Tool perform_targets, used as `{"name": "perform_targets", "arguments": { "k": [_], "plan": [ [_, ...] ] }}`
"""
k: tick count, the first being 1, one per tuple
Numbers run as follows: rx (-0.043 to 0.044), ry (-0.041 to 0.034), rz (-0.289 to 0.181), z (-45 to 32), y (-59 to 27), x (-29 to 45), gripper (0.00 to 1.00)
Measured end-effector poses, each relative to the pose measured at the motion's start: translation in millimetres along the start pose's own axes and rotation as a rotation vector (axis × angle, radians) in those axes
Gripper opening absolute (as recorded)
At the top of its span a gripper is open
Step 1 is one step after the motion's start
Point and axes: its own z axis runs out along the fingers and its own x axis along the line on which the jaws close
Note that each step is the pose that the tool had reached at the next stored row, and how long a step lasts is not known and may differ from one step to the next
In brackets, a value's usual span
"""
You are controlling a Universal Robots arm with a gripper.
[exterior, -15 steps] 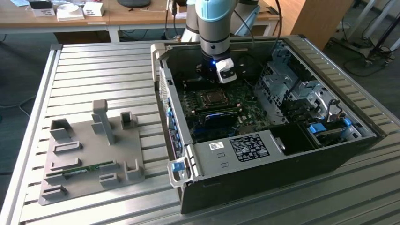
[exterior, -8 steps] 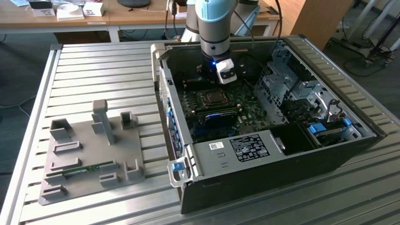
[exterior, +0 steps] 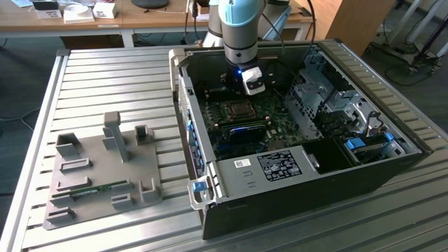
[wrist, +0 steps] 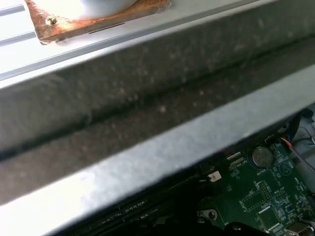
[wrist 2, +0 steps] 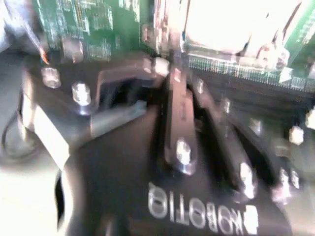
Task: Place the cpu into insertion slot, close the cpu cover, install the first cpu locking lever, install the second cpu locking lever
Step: 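Install the first cpu locking lever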
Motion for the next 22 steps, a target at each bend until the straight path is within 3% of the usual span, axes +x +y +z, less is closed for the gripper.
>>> {"name": "perform_targets", "arguments": {
  "k": [8,22],
  "plan": [
    [-0.0052,0.0018,0.001,-1.7,0.5,-0.3,0.11],
    [-0.0048,0.0024,0.002,-17.0,4.6,-3.0,0.11]
  ]
}}
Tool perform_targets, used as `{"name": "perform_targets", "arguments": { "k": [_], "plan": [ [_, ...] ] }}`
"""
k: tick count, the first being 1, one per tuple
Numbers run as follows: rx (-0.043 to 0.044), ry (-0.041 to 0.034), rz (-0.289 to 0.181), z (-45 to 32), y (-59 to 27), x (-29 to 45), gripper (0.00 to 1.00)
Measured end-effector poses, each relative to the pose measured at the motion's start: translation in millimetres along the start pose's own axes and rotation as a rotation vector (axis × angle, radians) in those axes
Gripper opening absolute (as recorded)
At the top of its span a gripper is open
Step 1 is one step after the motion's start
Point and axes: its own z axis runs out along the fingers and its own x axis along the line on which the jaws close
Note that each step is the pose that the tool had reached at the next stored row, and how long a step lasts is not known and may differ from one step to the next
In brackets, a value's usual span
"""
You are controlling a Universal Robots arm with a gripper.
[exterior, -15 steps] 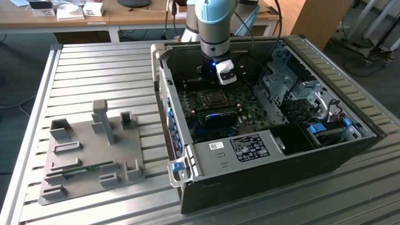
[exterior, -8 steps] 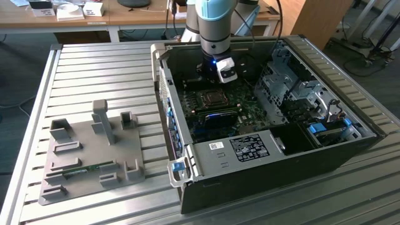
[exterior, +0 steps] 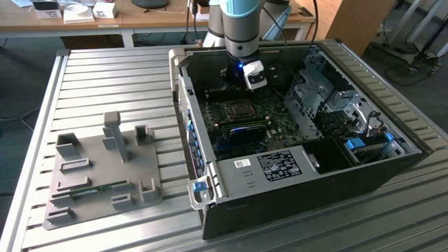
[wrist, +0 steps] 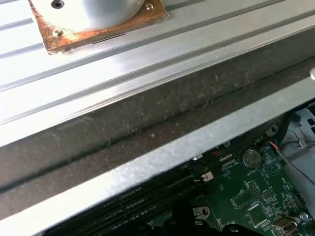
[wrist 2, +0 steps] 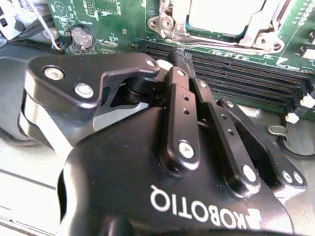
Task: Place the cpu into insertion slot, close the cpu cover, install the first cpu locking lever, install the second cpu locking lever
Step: 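Install the first cpu locking lever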
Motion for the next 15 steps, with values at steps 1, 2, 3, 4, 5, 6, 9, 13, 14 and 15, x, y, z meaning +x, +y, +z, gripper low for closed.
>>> {"name": "perform_targets", "arguments": {
  "k": [1,2,3,4,5,6,9,13,14,15],
  "plan": [
    [0.0,0.0,0.0,0.0,0.0,0.0,0.11],
    [0.0,0.0001,0.0,0.0,0.0,0.0,0.11],
    [0.0002,0.0001,0.0,-0.1,-0.1,0.0,0.11],
    [0.0001,0.0003,0.0,-0.1,0.0,0.0,0.11],
    [-0.0002,0.0003,0.0,-0.1,0.0,0.0,0.11],
    [-0.0003,0.0004,0.0,-0.1,0.0,0.0,0.11],
    [-0.0006,0.0007,0.0,-0.1,-0.1,0.0,0.11],
    [0.034,0.0423,0.006,-0.1,-0.1,0.0,0.11],
    [0.0456,0.0568,0.007,-0.1,-0.1,0.0,0.11],
    [0.0571,0.0727,0.01,-0.1,-0.1,0.0,0.11]
  ]
}}
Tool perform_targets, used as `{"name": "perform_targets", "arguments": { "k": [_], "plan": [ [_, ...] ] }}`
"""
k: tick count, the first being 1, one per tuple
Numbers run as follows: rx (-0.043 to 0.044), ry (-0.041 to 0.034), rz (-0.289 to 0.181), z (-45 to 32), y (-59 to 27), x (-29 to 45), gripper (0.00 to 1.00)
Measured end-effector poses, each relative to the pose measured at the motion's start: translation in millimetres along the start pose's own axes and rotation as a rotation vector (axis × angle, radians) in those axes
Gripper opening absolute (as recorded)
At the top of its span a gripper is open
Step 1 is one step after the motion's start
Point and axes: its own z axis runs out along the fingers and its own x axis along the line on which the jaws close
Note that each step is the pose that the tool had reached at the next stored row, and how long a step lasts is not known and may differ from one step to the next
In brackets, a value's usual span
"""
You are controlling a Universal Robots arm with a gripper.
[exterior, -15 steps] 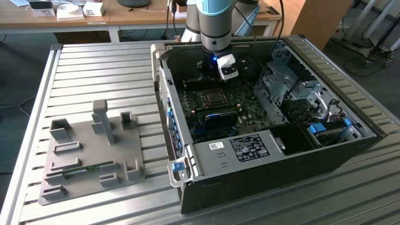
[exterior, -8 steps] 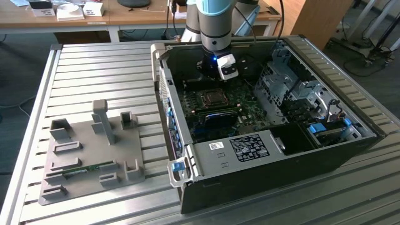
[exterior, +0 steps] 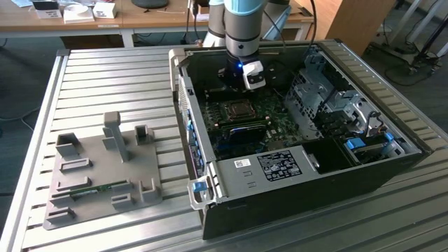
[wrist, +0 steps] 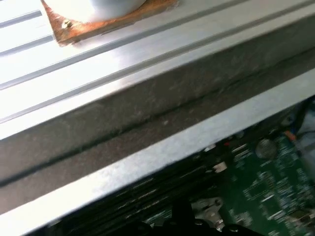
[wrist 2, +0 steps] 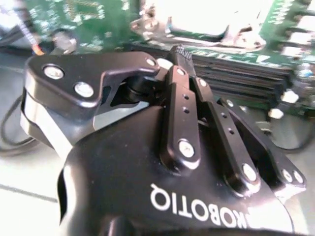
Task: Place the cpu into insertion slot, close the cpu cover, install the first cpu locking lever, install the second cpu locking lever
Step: 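Install the first cpu locking lever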
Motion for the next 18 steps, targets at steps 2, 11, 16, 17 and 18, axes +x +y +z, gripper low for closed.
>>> {"name": "perform_targets", "arguments": {
  "k": [2,11,16,17,18],
  "plan": [
    [0.0204,0.0296,0.004,0.1,0.0,0.0,0.11],
    [0.0466,0.0821,-0.002,0.1,0.1,-0.1,0.11],
    [0.0514,0.0939,-0.061,0.1,0.0,-0.1,0.11],
    [0.0546,0.0954,-0.073,0.1,0.0,-0.1,0.11],
    [0.059,0.0967,-0.083,0.1,0.1,-0.1,0.11]
  ]
}}
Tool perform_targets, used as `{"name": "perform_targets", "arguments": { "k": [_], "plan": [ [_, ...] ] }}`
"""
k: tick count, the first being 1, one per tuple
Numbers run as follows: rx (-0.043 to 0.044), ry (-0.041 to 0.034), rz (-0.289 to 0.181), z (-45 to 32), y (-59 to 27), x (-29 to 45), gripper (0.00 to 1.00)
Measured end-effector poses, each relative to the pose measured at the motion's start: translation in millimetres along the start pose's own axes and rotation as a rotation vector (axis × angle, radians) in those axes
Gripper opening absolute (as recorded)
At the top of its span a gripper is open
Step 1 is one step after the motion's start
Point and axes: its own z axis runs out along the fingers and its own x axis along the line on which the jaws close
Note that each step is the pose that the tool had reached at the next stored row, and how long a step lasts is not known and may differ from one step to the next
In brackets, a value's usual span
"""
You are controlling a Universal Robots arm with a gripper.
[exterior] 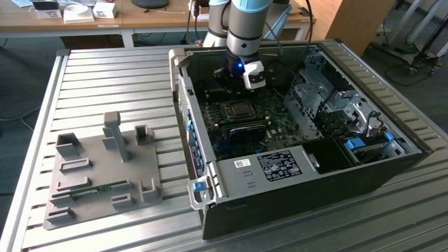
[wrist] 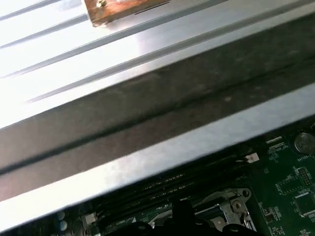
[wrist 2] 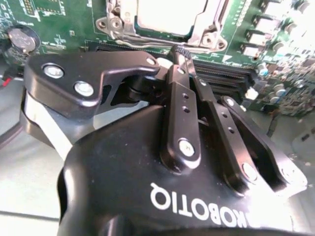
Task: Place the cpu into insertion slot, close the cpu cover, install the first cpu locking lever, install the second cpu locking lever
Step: 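Install the first cpu locking lever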
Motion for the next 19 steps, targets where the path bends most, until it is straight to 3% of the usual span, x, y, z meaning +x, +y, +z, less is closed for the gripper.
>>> {"name": "perform_targets", "arguments": {
  "k": [5,6,10,15,19],
  "plan": [
    [0.0363,0.0049,-0.047,0.0,0.0,-0.1,0.11],
    [0.0388,0.006,-0.053,0.0,-0.2,-0.1,0.11],
    [0.0389,0.0071,-0.062,-0.1,-0.2,-0.1,0.11],
    [0.0379,0.0163,-0.136,0.1,-0.2,-0.2,0.11],
    [0.038,0.0204,-0.168,0.3,0.0,-0.9,0.11]
  ]
}}
